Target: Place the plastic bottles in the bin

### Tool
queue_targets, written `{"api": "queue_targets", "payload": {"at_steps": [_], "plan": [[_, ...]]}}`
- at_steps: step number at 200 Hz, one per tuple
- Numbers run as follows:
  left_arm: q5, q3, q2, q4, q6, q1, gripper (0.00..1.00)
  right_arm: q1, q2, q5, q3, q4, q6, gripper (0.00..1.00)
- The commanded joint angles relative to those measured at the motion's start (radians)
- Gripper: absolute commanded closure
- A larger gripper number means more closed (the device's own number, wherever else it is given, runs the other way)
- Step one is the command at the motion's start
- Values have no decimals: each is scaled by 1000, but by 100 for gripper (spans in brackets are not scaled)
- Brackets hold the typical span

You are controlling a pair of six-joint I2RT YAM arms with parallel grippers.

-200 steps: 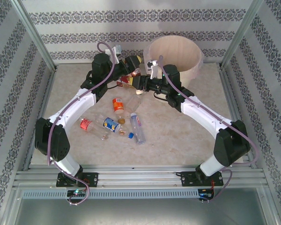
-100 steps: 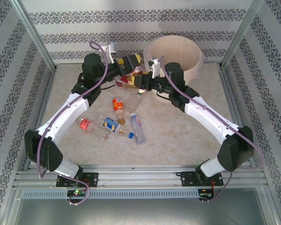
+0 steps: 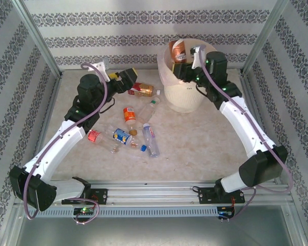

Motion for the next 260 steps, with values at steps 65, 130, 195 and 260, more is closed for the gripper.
{"api": "queue_targets", "payload": {"at_steps": [65,130,195,260], "plan": [[-337,-68,-61,-276,-71,5,0,-99,183,242,297,-233,-195,58],[-404,-70,-77,-393,-127,34,0,-78,347,375,454,-370,-159,35],[-392,-65,-50,-415,-151,52,0,-70,252,395,389,-319,-121,6],[-344,-44,1,-434,-175,73,0,-53,126,392,253,-209,-93,2]]}}
